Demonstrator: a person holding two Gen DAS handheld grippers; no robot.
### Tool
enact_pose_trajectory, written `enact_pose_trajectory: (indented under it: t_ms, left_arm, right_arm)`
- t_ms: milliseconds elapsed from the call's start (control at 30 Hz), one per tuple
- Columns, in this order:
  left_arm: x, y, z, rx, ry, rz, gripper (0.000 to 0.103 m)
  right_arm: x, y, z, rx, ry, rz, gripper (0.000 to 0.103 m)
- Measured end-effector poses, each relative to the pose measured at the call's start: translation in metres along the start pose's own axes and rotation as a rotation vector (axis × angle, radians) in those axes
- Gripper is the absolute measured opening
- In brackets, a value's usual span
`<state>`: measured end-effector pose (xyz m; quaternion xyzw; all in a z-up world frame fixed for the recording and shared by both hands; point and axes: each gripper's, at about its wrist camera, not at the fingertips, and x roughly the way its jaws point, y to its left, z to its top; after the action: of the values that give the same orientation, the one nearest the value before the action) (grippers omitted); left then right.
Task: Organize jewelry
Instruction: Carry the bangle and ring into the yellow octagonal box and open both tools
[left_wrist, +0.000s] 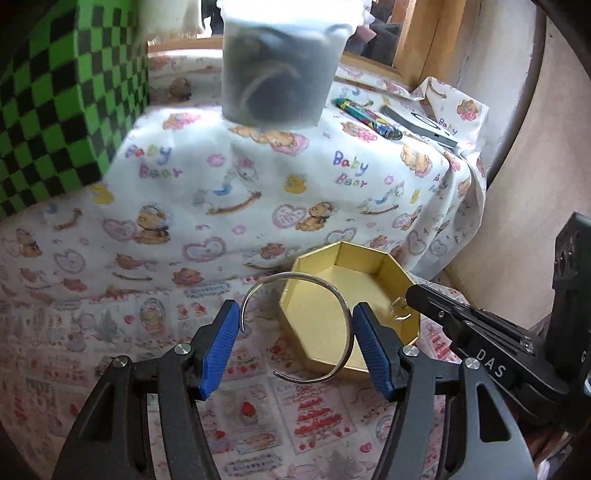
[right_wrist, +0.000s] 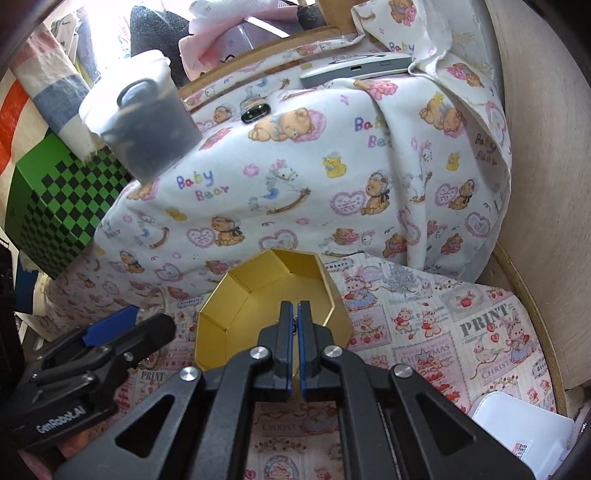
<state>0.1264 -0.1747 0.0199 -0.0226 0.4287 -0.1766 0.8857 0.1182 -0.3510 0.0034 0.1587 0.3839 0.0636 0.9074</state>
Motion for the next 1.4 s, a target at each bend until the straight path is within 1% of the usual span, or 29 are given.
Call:
enact_pose_trajectory:
  t_ms: [67, 167, 300, 467, 567, 633, 733, 833, 967, 1067, 1167, 1300, 1367, 1400]
  left_arm:
    - [0.007, 0.0, 0.001, -0.032, 0.02, -0.025, 0.062]
    - [0.013, 0.0, 0.002, -0.085, 0.045, -0.083, 0.062]
    - [0.023, -0.005, 0.007, -0.122, 0.069, -0.124, 0.062]
    - [0.032, -0.012, 0.011, -0.109, 0.078, -0.145, 0.063]
    - [0.03, -0.014, 0.007, -0.074, 0.064, -0.152, 0.067]
    - [0.023, -0.013, 0.004, -0.047, 0.04, -0.127, 0.067]
    - [0.006, -0.009, 0.001, -0.002, 0.001, -0.062, 0.067]
    - [-0.02, -0.001, -0.006, 0.037, -0.064, 0.007, 0.068]
    - [-0.057, 0.014, -0.02, 0.075, -0.143, 0.047, 0.068]
    - [-0.08, 0.031, -0.029, 0.055, -0.196, 0.08, 0.068]
    - [-0.098, 0.05, -0.038, 0.048, -0.244, 0.137, 0.07]
    - [-0.105, 0.074, -0.05, 0.021, -0.276, 0.175, 0.072]
    - [-0.101, 0.087, -0.056, -0.001, -0.276, 0.173, 0.072]
    - [-0.098, 0.093, -0.059, -0.015, -0.284, 0.166, 0.072]
  right_arm:
    - [-0.002, -0.002, 0.001, 0.004, -0.002, 0.003, 0.003]
    - [-0.004, -0.003, 0.002, 0.012, -0.01, -0.003, 0.003]
    - [-0.006, -0.006, 0.003, 0.024, -0.034, -0.037, 0.003]
    - [-0.011, -0.016, 0.005, 0.055, -0.061, -0.062, 0.003]
    - [-0.012, -0.019, 0.006, 0.065, -0.059, -0.057, 0.003]
    - [-0.012, -0.016, 0.005, 0.057, -0.059, -0.059, 0.003]
    - [-0.012, -0.01, 0.003, 0.042, -0.059, -0.051, 0.003]
    - [-0.015, -0.002, 0.001, 0.027, -0.066, -0.034, 0.003]
    - [-0.021, 0.009, 0.0, -0.014, -0.076, -0.009, 0.003]
    - [-0.027, 0.016, -0.001, -0.036, -0.1, -0.001, 0.003]
    - [-0.027, 0.029, -0.008, -0.055, -0.093, 0.051, 0.003]
    - [-0.025, 0.054, -0.02, -0.134, -0.097, 0.083, 0.003]
    - [-0.022, 0.065, -0.027, -0.173, -0.109, 0.082, 0.005]
    - [-0.019, 0.071, -0.031, -0.199, -0.12, 0.067, 0.005]
